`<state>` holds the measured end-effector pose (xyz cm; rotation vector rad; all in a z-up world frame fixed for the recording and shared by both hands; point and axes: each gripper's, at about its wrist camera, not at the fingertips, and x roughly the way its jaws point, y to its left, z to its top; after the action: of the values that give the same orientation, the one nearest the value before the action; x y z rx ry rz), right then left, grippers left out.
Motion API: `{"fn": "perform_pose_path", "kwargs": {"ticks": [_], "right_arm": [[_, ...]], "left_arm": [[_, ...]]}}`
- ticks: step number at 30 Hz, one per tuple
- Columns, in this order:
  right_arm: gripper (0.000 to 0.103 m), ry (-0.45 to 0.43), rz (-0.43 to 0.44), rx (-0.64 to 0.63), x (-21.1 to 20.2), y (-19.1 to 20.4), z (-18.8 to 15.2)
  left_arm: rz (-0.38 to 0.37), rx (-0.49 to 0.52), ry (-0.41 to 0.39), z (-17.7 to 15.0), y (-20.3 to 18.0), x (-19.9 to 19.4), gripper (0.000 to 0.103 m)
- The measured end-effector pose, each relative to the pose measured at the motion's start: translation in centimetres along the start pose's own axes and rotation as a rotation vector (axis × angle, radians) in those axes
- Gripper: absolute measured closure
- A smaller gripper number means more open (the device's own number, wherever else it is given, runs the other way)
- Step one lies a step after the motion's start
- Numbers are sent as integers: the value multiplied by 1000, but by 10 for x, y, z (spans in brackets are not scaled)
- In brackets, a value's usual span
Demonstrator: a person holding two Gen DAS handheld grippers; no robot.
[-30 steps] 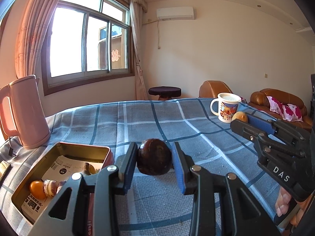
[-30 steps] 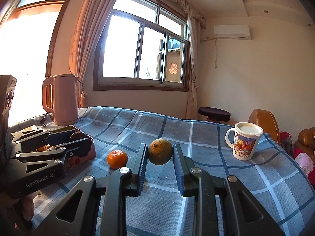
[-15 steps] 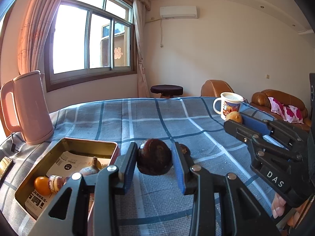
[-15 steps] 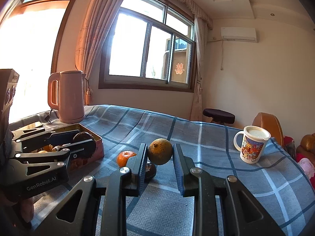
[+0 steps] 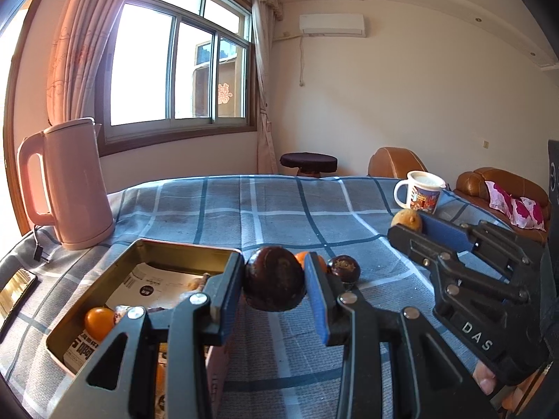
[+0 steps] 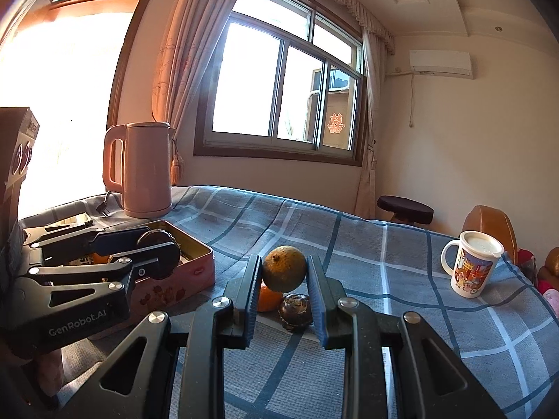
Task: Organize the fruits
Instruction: 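Carry the dark brown fruit with left tool while right tool carries small fruit to tin, then lower the dark brown fruit into tin with left tool while right tool lowers small fruit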
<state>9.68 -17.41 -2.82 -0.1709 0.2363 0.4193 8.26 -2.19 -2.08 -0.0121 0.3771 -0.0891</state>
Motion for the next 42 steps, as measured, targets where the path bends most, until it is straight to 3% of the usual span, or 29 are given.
{"fn": "perform_pose_path", "kwargs": {"ticks": [28, 42], "right_arm": [[75, 5, 155, -76, 28, 65, 21], [75, 51, 249, -125, 48, 108, 19]], "left_arm": [[133, -91, 16, -1, 69, -20, 66], [227, -150, 98, -10, 112, -13, 66]]}}
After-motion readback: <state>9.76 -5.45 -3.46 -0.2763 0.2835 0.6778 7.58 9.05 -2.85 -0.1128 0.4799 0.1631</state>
